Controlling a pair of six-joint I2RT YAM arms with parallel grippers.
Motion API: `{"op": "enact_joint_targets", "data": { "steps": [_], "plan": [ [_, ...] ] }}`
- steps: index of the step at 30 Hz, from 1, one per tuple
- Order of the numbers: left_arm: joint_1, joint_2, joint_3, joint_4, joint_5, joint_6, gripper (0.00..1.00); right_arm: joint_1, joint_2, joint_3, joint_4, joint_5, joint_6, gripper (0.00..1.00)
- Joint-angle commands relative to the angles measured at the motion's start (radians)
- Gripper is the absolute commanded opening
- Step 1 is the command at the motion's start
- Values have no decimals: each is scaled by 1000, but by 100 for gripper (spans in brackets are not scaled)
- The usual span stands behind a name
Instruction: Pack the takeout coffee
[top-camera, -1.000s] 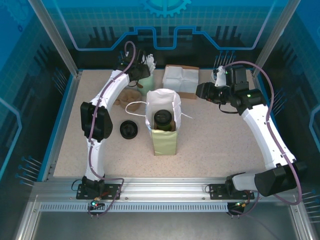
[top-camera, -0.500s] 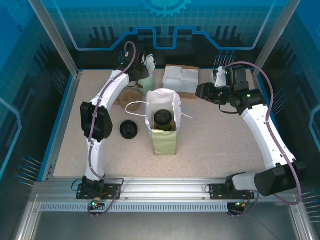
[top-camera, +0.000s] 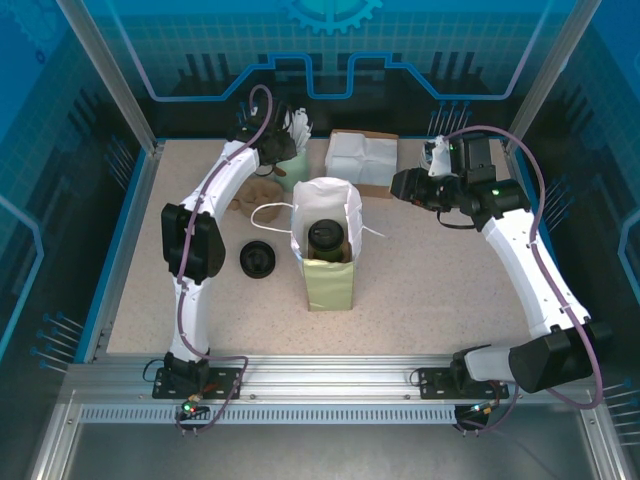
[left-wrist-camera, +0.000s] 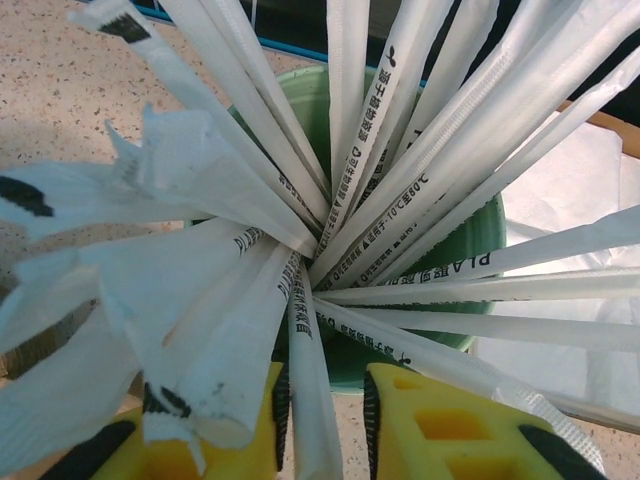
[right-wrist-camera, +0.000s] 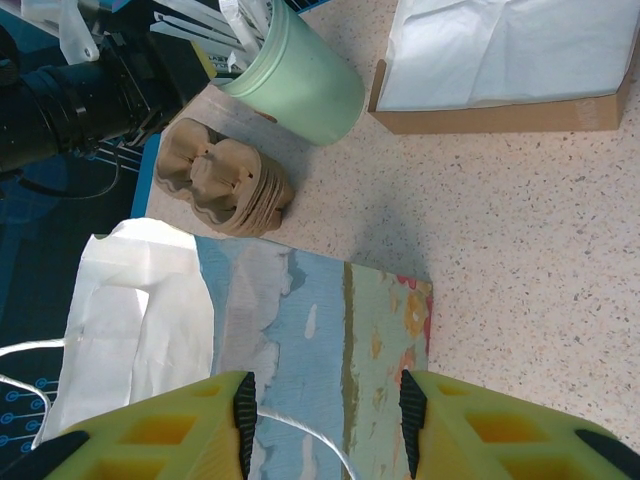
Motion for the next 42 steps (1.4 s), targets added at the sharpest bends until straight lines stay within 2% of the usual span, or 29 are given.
{"op": "enact_joint_targets", "data": {
  "steps": [1,6,9,42],
  "plan": [
    [1,-12,-3,-19,-17,20,25,-17,-20,-11,16,-19,-10,44],
    [-1,-30,1,-25,-16,27,16,-20,-31,-17,14,-17,-12,43],
    [-5,-48,8,-32,-16,33,14,-24,-36,-23,16,-17,-13,43],
    [-32,-329,240,-323,-55,170,15,-35,-66,-48,22,-42,-11,43]
  ]
}}
